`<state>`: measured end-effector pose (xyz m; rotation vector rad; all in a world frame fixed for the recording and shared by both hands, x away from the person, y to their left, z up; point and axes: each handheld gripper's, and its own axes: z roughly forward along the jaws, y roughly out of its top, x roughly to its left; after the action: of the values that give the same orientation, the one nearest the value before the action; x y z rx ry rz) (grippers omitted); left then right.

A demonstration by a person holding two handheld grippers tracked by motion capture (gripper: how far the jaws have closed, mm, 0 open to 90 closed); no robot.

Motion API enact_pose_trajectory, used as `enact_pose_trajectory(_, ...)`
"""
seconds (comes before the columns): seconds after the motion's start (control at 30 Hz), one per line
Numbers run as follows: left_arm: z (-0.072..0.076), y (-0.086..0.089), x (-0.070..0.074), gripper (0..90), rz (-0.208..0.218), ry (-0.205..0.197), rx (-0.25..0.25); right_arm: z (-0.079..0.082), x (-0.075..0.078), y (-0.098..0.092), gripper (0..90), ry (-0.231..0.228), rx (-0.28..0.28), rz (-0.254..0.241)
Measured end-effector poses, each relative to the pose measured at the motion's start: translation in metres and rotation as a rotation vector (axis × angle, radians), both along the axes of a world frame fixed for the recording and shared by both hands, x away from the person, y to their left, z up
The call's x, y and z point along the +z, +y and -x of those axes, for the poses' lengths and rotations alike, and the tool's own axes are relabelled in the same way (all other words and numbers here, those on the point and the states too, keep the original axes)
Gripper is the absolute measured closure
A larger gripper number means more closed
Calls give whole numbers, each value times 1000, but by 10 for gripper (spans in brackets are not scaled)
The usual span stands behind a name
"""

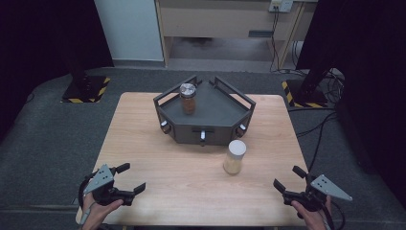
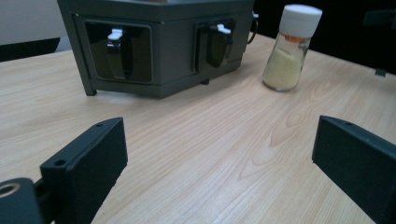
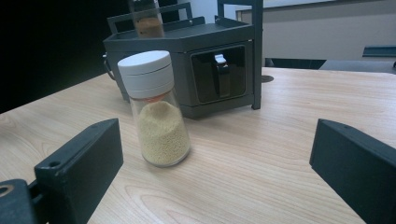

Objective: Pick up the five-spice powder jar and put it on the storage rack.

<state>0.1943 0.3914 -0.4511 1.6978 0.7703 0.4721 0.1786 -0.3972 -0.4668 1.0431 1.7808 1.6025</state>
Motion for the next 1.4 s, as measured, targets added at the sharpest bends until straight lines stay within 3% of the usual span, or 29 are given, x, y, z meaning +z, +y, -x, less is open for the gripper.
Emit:
enact_pose_trajectory(0.27,-3,8,-3,17,11,-23,-11,0,0,0,33,1,-2,0)
enact_pose_trajectory(0.37,-3,8,-1,17,-14,-39,-19,0,1,1,32,0,-5,0)
enact_pose_trajectory(1.0,-2,6,1,17,-8,-43,-40,1,2,4,32,-6,-7,24)
enact_pose_trajectory(1.13,-3,5,2,17,-23,-48,-43,1,2,3,33,-5,-9,22)
enact_pose_trajectory(1.4,-4,6,1,17,-14,-47,-54,3,2,5,33,-2,-33,18)
